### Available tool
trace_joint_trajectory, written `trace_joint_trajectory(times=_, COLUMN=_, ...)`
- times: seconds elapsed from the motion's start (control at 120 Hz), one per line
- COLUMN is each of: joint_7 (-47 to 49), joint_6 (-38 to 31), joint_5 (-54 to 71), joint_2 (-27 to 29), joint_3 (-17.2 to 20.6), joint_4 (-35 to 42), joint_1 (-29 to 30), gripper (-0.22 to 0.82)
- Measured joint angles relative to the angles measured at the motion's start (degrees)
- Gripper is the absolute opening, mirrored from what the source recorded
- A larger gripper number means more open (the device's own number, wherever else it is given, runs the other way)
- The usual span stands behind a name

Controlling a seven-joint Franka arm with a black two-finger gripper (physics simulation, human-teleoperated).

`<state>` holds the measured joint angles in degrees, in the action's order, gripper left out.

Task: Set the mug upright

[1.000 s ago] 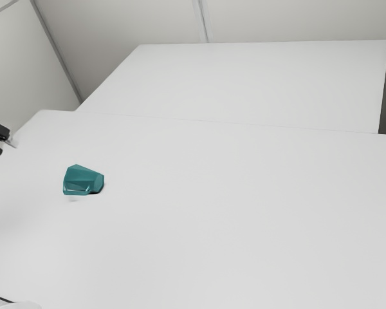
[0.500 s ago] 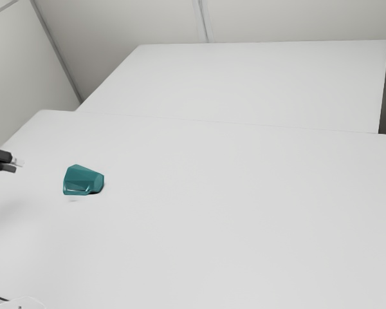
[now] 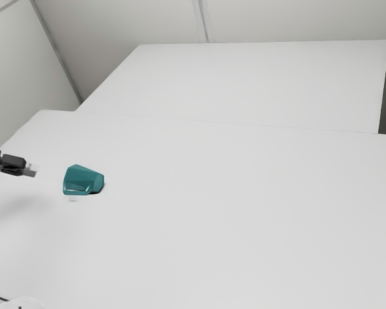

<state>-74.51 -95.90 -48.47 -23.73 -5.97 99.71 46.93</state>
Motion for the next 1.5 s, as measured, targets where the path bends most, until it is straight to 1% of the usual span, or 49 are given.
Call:
trace_joint_trajectory(times=0.5, joint_7=-2.35, joint_6=1.37, joint_5=-1.59, joint_2=-2.18, joint_3=0.50, joint_4=0.32, joint_1=-2.71, gripper=0.58)
trace_joint_trajectory(times=1.167, joint_7=-3.65, joint_6=1.10, joint_5=-2.45, joint_2=-4.69, joint_3=1.92, joint_4=0.15, joint_1=-5.44, gripper=0.58)
trace_joint_trajectory(times=1.5, joint_7=-3.84, joint_6=0.41, joint_5=-3.94, joint_2=-6.44, joint_3=2.04, joint_4=-0.19, joint_1=-7.27, gripper=0.58)
